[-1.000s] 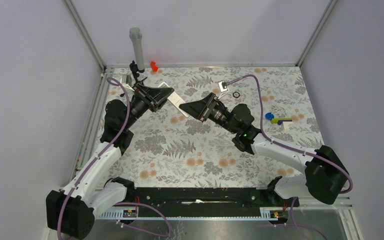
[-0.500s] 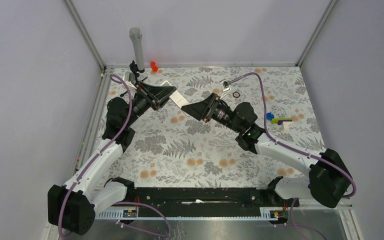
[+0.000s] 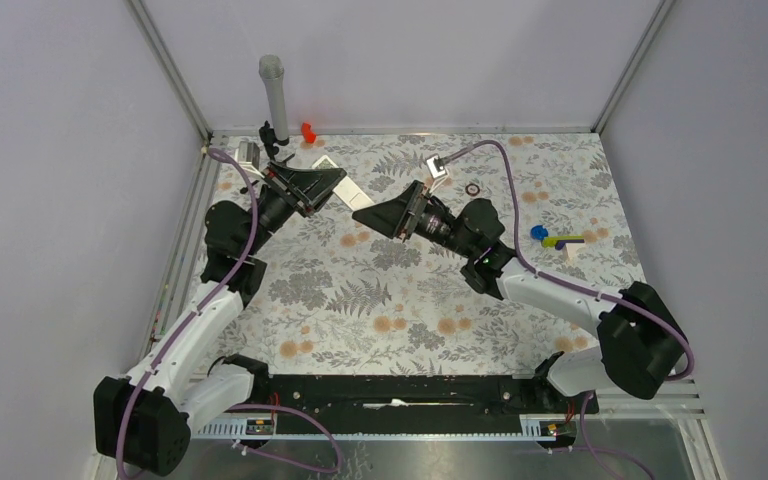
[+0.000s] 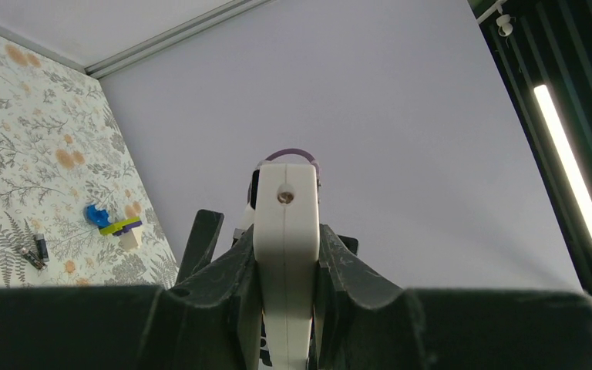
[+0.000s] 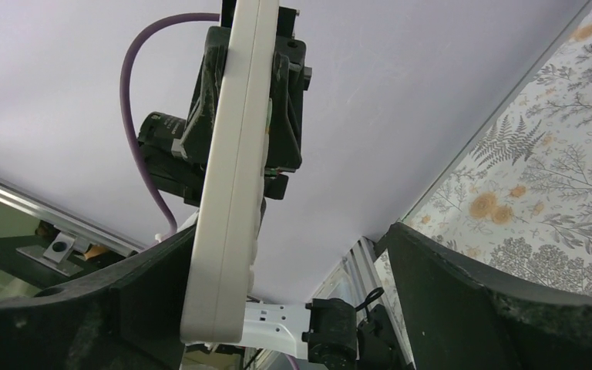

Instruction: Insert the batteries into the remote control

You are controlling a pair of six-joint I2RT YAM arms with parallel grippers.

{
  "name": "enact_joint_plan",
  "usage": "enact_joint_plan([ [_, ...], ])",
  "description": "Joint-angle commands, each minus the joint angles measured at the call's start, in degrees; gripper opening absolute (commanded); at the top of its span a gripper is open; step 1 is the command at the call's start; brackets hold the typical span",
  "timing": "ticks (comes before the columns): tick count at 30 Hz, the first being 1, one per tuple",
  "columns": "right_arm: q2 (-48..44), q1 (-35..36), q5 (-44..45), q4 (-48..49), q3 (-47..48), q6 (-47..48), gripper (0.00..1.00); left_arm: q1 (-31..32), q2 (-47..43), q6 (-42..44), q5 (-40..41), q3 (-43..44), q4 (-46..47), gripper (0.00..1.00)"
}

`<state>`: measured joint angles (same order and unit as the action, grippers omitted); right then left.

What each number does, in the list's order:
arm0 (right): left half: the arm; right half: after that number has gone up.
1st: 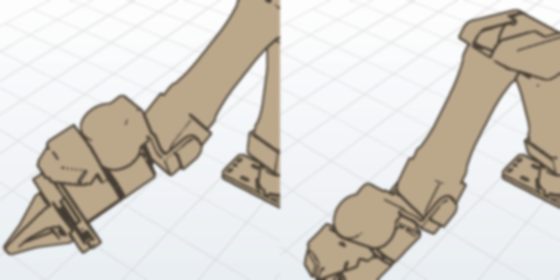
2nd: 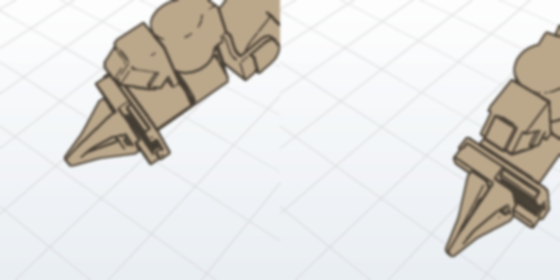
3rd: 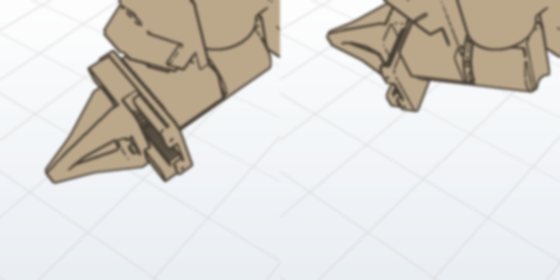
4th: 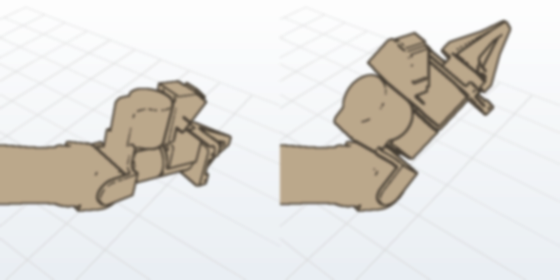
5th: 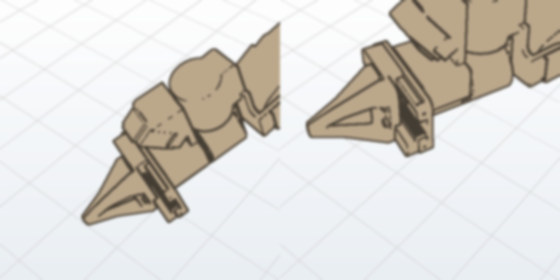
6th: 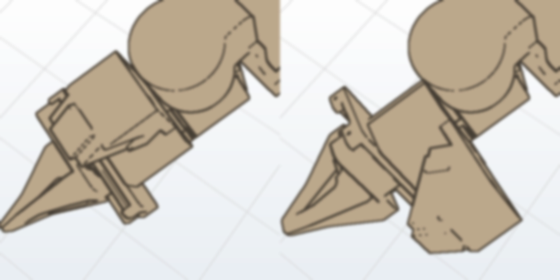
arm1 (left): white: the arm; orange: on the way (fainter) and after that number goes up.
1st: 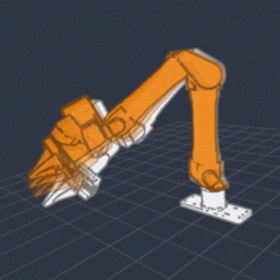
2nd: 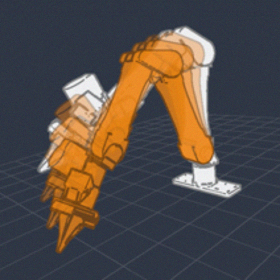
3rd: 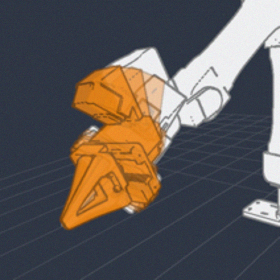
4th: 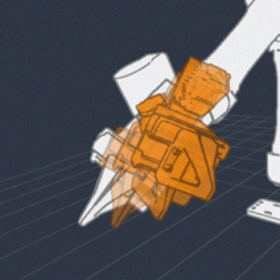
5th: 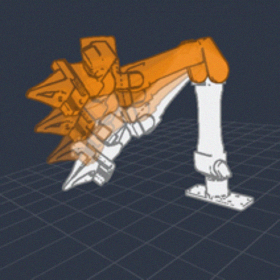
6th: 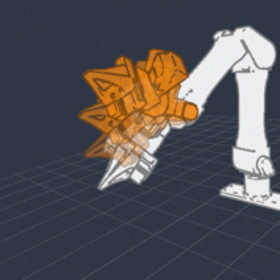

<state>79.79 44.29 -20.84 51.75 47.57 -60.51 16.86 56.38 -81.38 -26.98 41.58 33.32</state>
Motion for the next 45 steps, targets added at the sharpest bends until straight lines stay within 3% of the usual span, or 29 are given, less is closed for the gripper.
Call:
enact_joint_plan([
  [1,1.4,-0.1,-2.0,1.6,4.4,-1.9,0.91,0.0,-1.2,0.7,-1.2,0.0,5.6,0.00],
  [15,0.9,-0.1,5.7,-0.2,1.6,-9.2,0.83,0.0,-1.5,1.6,-0.6,-1.5,5.5,0.00],
  [17,0.9,-0.2,6.2,-5.0,2.4,-9.4,0.81,0.0,-1.4,1.3,-0.6,-1.4,5.7,0.00],
  [19,1.0,-0.1,6.6,-8.7,2.7,-9.2,0.75,0.0,-1.2,0.0,-0.3,-1.7,6.8,0.00],
  [24,0.7,-0.1,7.0,-11.6,-0.5,-9.9,0.51,0.0,-0.9,-0.9,1.0,-0.5,7.4,0.00],
  [30,-1.6,-0.1,8.2,-12.5,-6.0,-10.5,0.40,-0.1,-1.8,-0.9,5.3,1.0,6.3,0.00],
  [37,-2.4,-0.2,7.3,-12.6,-5.6,-8.1,0.40,-0.3,-2.4,-1.0,5.9,3.8,-1.2,0.00],
  [45,0.6,-0.4,6.7,-15.6,-1.2,-12.1,0.46,-0.3,-0.9,-1.7,4.7,-0.1,-0.2,0.00],
])
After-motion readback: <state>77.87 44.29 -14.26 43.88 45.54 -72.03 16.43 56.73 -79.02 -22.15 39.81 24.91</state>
